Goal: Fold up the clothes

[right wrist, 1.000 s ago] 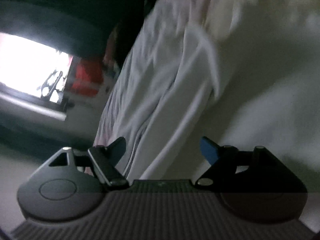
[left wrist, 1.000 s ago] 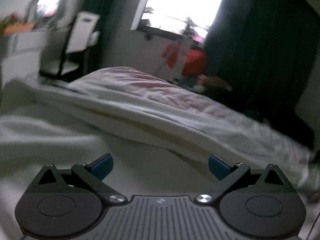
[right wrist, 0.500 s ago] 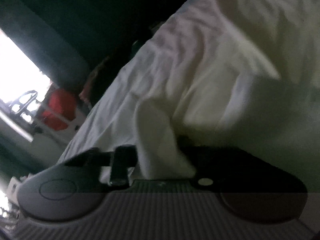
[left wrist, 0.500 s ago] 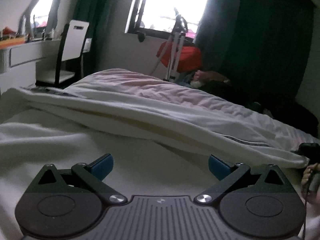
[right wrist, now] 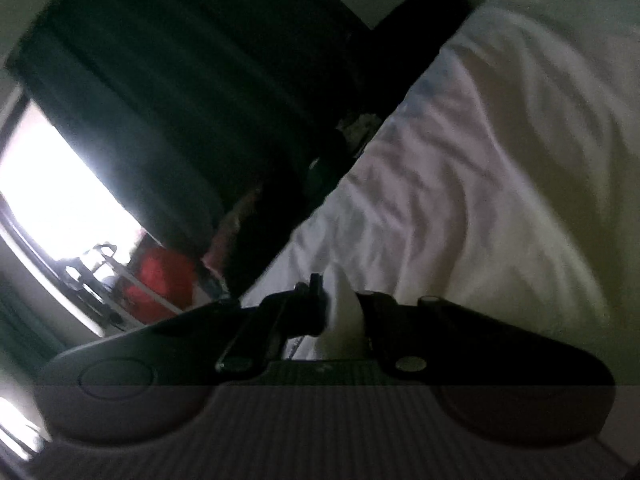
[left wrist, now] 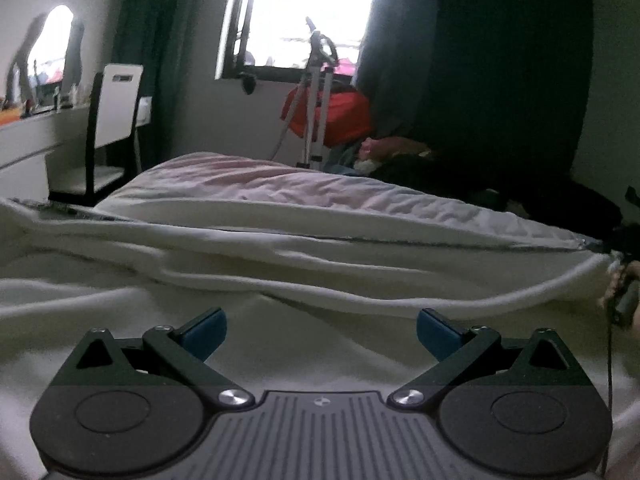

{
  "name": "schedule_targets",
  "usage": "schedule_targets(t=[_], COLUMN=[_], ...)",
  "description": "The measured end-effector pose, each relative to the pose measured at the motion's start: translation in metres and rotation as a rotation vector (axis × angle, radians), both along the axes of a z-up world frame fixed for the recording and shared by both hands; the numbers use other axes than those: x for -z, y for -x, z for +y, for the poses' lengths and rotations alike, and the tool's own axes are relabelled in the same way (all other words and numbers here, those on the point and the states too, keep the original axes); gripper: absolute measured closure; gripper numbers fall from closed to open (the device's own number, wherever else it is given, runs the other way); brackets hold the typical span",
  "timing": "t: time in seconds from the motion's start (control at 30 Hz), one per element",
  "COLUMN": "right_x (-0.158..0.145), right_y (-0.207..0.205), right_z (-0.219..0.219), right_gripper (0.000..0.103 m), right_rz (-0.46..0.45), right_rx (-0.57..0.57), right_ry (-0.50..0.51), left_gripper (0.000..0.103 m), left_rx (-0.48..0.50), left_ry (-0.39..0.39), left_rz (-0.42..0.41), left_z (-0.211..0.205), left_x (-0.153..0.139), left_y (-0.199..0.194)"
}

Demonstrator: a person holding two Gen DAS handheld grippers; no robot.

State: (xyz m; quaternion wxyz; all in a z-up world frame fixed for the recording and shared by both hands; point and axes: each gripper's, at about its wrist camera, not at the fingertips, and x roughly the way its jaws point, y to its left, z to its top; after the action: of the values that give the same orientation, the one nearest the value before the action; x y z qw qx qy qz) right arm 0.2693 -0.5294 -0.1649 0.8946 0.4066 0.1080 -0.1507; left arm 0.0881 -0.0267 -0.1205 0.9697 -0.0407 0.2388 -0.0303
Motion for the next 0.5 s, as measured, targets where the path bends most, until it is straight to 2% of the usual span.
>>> schedule_targets(t=[0.07,0.13,0.23,0.37,0.4,0.43,0.47,0.5], right_x=[0.008,0.021,0.034,0.024,0.019,0.015,0.010,0.006], right_y=[0.002,0.002,0.001,-0.002,0.000,0.003,0.007,0.015], right_z=[-0.002,-0.009,-0.008,0.001,0.004,0.008,0.011,0.016], right_gripper=[0.095,0.095,0.094,0.088,0.082,0.057,0.026,0.015], right_rz=[0.042,0.090,0.151,0.195,0.216,0.238,0.254,0.258], right_rx=[0.008,0.020,0.013,-0.016,-0.026,-0.037,-0.047,-0.057], right_ry=[0.054,0.041,0.078,0.152,0.168,0.185,0.203,0.230], left_gripper=[0.001,0.001,0.001,0.001,0.001,0.001,0.001,0.001], left_rx=[0.013,0.030,0.050,0.070,0.074,0.075,0.075,0.076], left_ry=[-0.031,-0.049,-0.069,-0.062,-0.053,-0.046,-0.039,-0.032], left_rz=[-0.012,-0.020,-0.029,-0.042,-0.042,-0.041,-0.039,-0.040], left_z=[-0.005,-0.009,-0.014,-0.011,-0.010,-0.010,-0.010,-0.010], left_x=[0.000,-0.001,-0.002,-0.007,-0.008,-0.009,-0.010,-0.011], left_y=[0.001,0.003,0.004,0.008,0.008,0.008,0.009,0.008])
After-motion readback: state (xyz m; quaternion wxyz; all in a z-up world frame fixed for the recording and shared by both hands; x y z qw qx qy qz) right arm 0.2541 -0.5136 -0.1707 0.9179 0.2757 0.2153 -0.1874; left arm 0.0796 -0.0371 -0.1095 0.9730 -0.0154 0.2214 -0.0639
